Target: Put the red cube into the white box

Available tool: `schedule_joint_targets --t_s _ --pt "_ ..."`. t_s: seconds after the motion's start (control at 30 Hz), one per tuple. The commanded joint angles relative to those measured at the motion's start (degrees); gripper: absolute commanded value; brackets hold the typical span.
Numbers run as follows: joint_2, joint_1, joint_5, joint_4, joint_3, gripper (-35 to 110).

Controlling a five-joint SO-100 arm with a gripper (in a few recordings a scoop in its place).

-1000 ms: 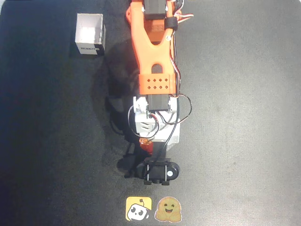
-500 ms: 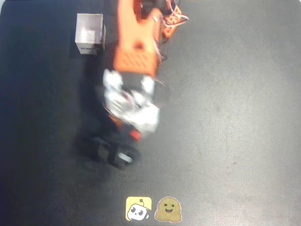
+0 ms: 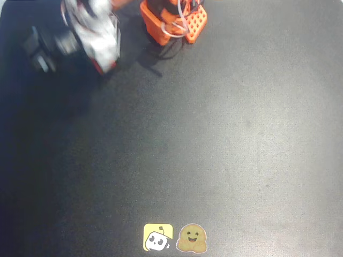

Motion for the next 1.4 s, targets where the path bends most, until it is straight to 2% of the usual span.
schedule_joint_targets --t_s 0.0,0.17,0.43,0.47,0.5,0.53,0.77,0.87,1.0,1.03,1.17,1.27,1.37 --pt "2.46 7.03 -1.67 3.6 -0.35 0" --pt "1.23 17.05 -6.86 3.78 0.44 0" --pt "0.7 19.42 -7.56 4.31 0.97 0" --pt "0.7 19.42 -7.65 4.22 1.14 2" --pt "0.7 19.42 -7.56 4.13 1.14 15" --pt "0.7 19.42 -7.82 3.96 1.23 19" --pt "0.88 20.13 -8.44 4.22 1.32 29" --pt "0.97 21.36 -10.37 3.96 1.23 27" --pt "1.93 21.45 -14.5 2.9 0.97 0" --pt "2.37 21.18 -15.73 2.29 0.97 0" --pt "5.01 16.35 -28.83 -3.6 2.55 0" --pt "6.94 6.15 -33.57 -5.89 3.08 0" --pt "12.92 -6.59 -33.57 -7.38 5.62 0"
